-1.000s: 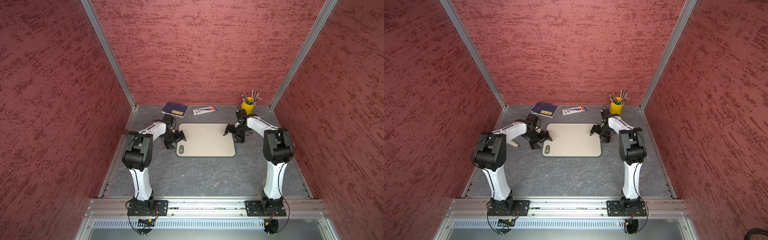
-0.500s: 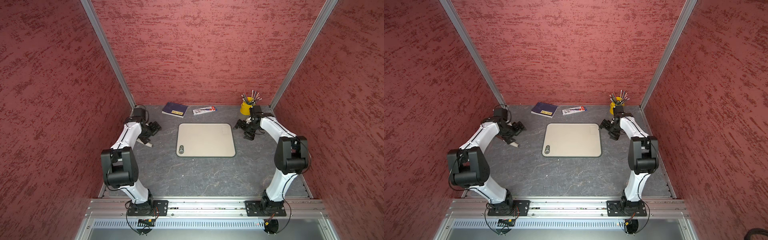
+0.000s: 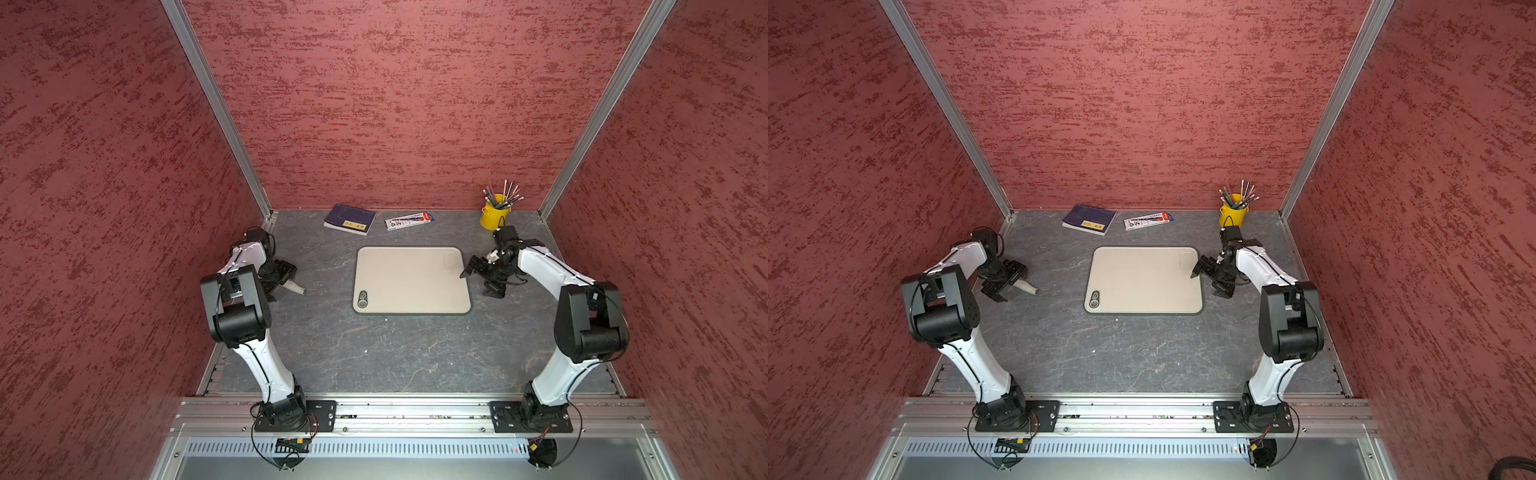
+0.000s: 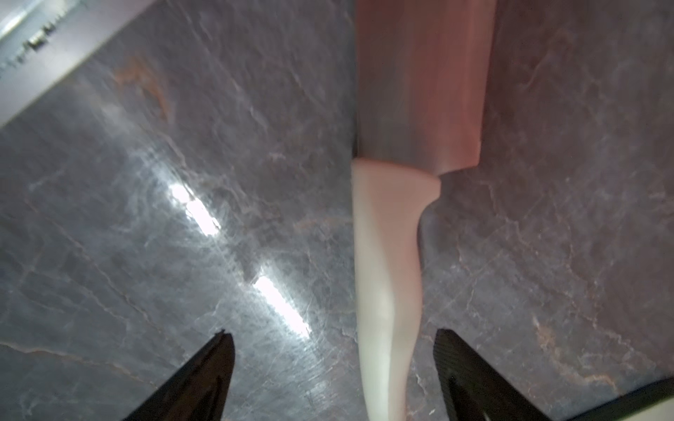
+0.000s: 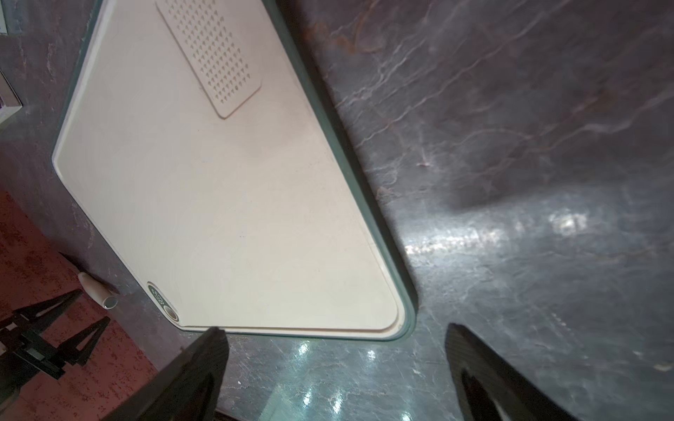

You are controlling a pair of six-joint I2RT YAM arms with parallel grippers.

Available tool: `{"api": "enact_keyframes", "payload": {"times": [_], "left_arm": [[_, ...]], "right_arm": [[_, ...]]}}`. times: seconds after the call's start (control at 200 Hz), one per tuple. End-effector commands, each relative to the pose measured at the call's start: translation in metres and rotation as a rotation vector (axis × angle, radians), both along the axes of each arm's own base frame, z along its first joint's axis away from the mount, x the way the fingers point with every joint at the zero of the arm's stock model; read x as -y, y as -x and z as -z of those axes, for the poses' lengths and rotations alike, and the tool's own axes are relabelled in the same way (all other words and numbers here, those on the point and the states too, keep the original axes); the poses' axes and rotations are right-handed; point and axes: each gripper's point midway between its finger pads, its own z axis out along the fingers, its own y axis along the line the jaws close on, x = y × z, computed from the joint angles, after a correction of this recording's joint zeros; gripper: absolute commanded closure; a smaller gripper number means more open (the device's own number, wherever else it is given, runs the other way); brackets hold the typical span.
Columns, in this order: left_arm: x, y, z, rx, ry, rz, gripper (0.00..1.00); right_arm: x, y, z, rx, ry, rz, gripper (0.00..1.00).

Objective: Align the knife with the edge of the cutting board
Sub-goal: Pick up the knife at the center of the board.

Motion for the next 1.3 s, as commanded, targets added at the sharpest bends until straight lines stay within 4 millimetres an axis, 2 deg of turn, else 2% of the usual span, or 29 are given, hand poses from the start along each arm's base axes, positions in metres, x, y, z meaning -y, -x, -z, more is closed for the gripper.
{"api": "enact_keyframes", "payload": {"times": [0.0,0.145,0.306,0.576,0.696,0.776,0.856,0.932,1.097,1.187,1.292], "left_arm": [[-0.012,-0.010,0.003,-0.019,-0.042,-0.027,0.11],[-0.013,-0.026,0.004,-0.009,-0.074,-0.012,0.12],[0.000,-0.029,0.023,-0.077,-0.076,0.014,0.13],[0.014,-0.014,0.047,-0.165,-0.073,0.034,0.19],[0.016,-0.005,0.050,-0.179,-0.071,0.037,0.32],[0.017,-0.002,0.049,-0.174,-0.074,0.041,0.44],[0.020,-0.004,0.048,-0.152,-0.060,0.065,0.79],[0.027,-0.008,0.045,-0.125,-0.030,0.095,1.00],[0.046,-0.009,0.022,-0.056,-0.058,0.164,1.00],[0.067,-0.008,0.008,-0.019,-0.071,0.243,1.00],[0.094,-0.008,-0.018,0.047,-0.096,0.350,1.00]], "right_arm": [[-0.007,0.015,-0.004,-0.025,-0.012,-0.018,0.02],[-0.010,0.021,-0.004,-0.045,-0.005,-0.036,0.02],[-0.012,0.024,-0.004,-0.066,-0.001,-0.046,0.02],[-0.017,0.019,-0.009,-0.065,0.000,-0.056,0.02],[-0.018,0.018,-0.010,-0.062,-0.005,-0.053,0.02],[-0.018,0.017,-0.011,-0.060,-0.007,-0.052,0.02],[-0.018,0.018,-0.011,-0.060,-0.010,-0.051,0.02],[-0.018,0.018,-0.012,-0.050,-0.008,-0.050,0.02],[-0.017,0.019,-0.009,-0.045,-0.003,-0.040,0.02],[-0.017,0.021,-0.006,-0.050,-0.006,-0.037,0.02],[-0.015,0.024,-0.004,-0.046,0.003,-0.029,0.02]]}}
